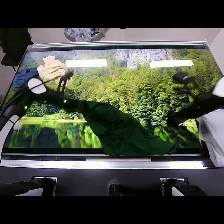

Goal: Fold the shirts.

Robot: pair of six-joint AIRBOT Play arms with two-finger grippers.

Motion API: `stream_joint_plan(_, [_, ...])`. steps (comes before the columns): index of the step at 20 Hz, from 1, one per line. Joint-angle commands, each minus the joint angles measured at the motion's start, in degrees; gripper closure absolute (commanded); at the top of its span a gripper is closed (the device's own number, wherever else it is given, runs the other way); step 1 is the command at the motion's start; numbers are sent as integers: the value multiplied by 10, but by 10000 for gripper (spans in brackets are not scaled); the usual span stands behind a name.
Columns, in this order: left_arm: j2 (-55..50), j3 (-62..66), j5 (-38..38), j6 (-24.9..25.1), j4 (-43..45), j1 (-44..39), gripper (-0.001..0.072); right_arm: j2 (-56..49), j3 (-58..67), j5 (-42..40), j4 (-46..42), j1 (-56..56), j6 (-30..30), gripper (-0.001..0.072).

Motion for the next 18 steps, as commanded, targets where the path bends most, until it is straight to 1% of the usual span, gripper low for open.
stream_joint_plan(1, [11, -128, -33, 23, -13, 41, 28, -31, -117, -18, 22, 0, -29, 6])
stream_joint_plan(3, [14, -199, -12, 58, -72, 24, 28, -31, -167, -26, -10, 0, -29, 6])
stream_joint_plan(5, [13, -246, 17, 64, -113, -5, 28, -31, -195, -29, -37, 0, -29, 6])
stream_joint_plan(7, [13, -269, 37, 77, -138, -44, 28, -31, -203, -29, -40, 0, -29, 6])
stream_joint_plan(10, [11, -275, 82, 74, -140, -107, 28, -31, -204, -39, -37, 0, -23, 3])
stream_joint_plan(13, [-2, -275, 124, 69, -166, -161, 28, -31, -228, -80, -37, 0, -10, 1])
stream_joint_plan(18, [-16, -274, 225, 27, -194, -238, 30, -32, -271, -143, -37, 0, 32, -1])
